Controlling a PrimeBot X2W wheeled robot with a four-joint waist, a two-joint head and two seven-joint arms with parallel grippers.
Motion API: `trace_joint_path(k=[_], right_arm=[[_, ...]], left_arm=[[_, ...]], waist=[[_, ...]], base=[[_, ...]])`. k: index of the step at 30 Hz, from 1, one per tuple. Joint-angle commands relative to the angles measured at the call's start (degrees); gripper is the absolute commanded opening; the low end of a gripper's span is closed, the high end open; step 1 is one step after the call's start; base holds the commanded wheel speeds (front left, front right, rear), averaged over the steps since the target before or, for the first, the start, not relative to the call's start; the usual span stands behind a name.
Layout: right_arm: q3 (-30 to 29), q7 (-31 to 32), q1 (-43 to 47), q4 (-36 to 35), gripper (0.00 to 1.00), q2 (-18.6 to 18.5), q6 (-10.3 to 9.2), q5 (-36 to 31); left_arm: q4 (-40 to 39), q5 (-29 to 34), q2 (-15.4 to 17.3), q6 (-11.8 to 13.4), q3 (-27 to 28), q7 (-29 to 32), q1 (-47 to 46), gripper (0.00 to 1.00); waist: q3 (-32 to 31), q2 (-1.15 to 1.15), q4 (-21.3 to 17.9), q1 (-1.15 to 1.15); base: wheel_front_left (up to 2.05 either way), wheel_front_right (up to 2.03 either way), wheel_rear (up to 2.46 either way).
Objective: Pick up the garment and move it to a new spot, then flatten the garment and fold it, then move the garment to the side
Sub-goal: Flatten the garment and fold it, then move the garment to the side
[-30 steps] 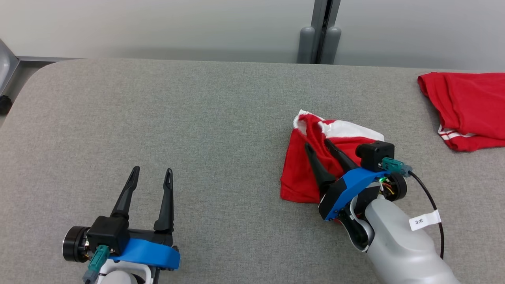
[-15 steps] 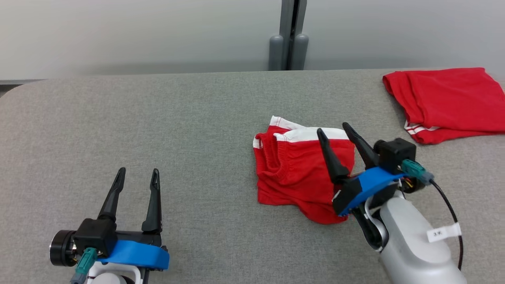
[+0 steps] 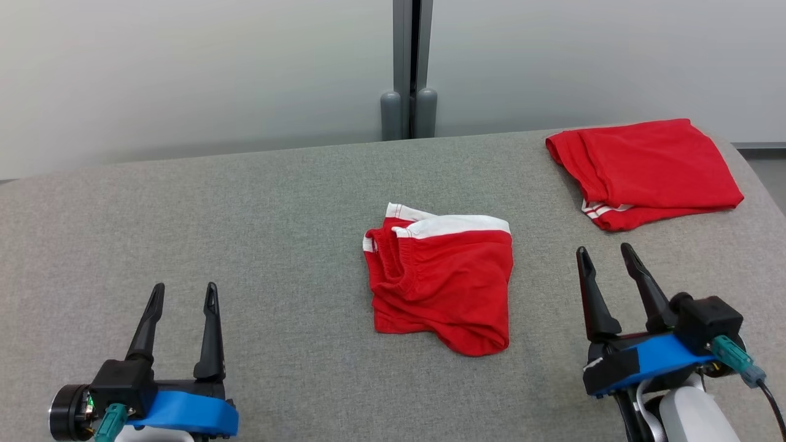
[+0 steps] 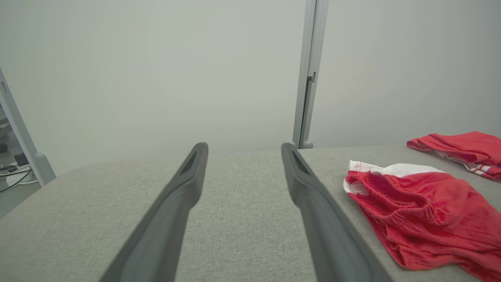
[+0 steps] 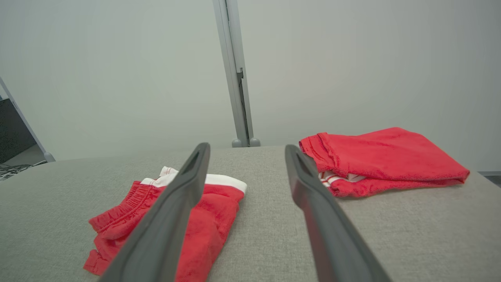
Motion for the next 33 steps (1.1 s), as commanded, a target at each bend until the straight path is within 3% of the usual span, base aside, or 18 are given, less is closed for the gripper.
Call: trace_joint_path(k=[1, 13, 33], right_arm=[[-1.15, -0.19, 2.65, -2.24, 1.0, 0.34, 0.01, -0.71], [-2.8, -0.19, 10.65, -8.15, 1.0, 1.14, 0.01, -1.35], [-2.41, -0.19, 12.02, -6.83, 1.0, 1.17, 0.01, -0.76]], left_arm=[[0.23, 0.6, 0.27, -0.05, 0.6, -0.24, 0.82, 1.0], [1.53, 1.53, 0.47, 0.17, 1.38, -0.24, 2.92, 1.0], [2.36, 1.96, 0.47, 0.13, 1.98, -0.24, 4.0, 1.0]], waist=[[-0.64, 0.0, -0.18, 0.01], [-3.05, 0.0, 2.09, 0.01], [-3.63, 0.0, 3.96, 0.01]], base=[[0.0, 0.0, 0.0], [0.0, 0.0, 0.0], [0.0, 0.0, 0.0]])
